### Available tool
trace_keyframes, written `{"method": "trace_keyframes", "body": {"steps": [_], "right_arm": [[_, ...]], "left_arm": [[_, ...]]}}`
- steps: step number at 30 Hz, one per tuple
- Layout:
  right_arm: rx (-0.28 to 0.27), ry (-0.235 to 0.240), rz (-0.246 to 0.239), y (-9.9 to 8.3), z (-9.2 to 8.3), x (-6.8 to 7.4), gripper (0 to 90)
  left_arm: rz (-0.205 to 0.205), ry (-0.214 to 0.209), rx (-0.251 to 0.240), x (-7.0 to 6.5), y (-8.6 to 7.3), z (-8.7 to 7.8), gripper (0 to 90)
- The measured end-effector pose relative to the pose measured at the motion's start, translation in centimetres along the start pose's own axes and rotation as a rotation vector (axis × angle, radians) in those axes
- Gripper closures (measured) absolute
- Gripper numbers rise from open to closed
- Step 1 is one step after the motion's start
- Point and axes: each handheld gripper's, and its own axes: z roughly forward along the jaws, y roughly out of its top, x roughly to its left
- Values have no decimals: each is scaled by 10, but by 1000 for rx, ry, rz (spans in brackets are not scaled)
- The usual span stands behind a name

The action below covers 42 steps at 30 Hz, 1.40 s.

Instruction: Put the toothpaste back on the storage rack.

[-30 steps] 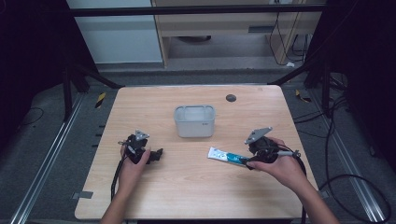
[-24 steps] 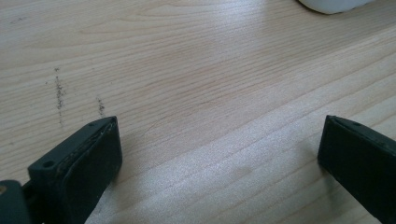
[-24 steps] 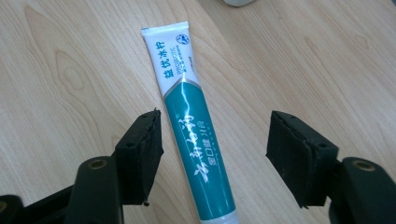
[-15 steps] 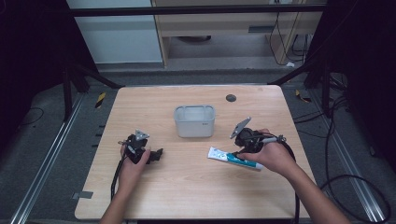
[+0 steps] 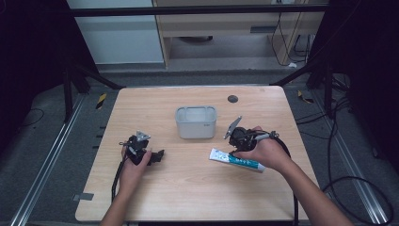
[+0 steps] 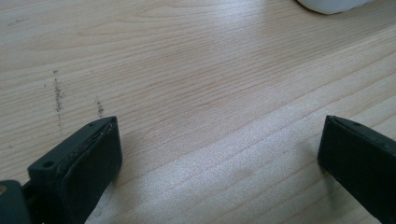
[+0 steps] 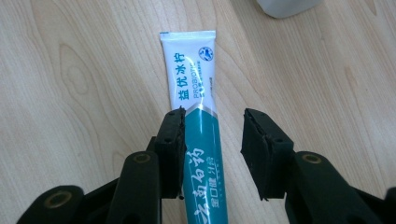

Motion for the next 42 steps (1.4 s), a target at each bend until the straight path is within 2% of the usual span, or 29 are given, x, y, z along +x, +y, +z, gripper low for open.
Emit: {"method": "trace_keyframes", "body": {"steps": [4,16,34,42], "right_arm": [[27,5,-7,3,6,-1,612],[45,8,-10,4,13,-4,594],[66,28,-34,12,25,2,597],[93,41,-41,14,33,5,600]], "left_arm": [[1,0,0,0,0,0,0],[3,-1,1,0,0,0,0],[10,-2,5,1,1,0,0],[11,-2,5,1,1,0,0]]}}
